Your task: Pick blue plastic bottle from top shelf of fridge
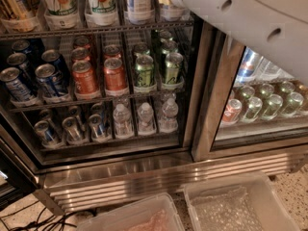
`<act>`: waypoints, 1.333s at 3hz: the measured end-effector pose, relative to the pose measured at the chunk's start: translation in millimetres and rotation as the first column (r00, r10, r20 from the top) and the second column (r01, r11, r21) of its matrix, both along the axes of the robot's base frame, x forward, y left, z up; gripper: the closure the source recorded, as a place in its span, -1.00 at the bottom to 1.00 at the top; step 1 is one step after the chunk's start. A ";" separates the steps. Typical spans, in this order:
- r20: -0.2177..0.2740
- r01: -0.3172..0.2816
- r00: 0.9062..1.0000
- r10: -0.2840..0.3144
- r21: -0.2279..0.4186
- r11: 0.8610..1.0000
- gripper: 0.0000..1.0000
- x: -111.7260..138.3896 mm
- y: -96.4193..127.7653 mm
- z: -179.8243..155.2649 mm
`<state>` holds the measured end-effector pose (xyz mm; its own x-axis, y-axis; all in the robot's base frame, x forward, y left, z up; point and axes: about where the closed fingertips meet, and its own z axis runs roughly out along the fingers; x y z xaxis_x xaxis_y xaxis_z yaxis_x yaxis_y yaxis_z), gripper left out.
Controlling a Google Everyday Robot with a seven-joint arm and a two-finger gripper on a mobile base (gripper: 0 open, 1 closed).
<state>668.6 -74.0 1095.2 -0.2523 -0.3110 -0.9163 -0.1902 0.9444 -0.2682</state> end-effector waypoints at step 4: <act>0.035 0.031 0.999 -0.031 0.010 0.999 -0.28 36.9 -10.3 6.2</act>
Offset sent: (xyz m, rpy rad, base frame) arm 0.0327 -0.0132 -0.0028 0.0049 -0.0204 -0.0308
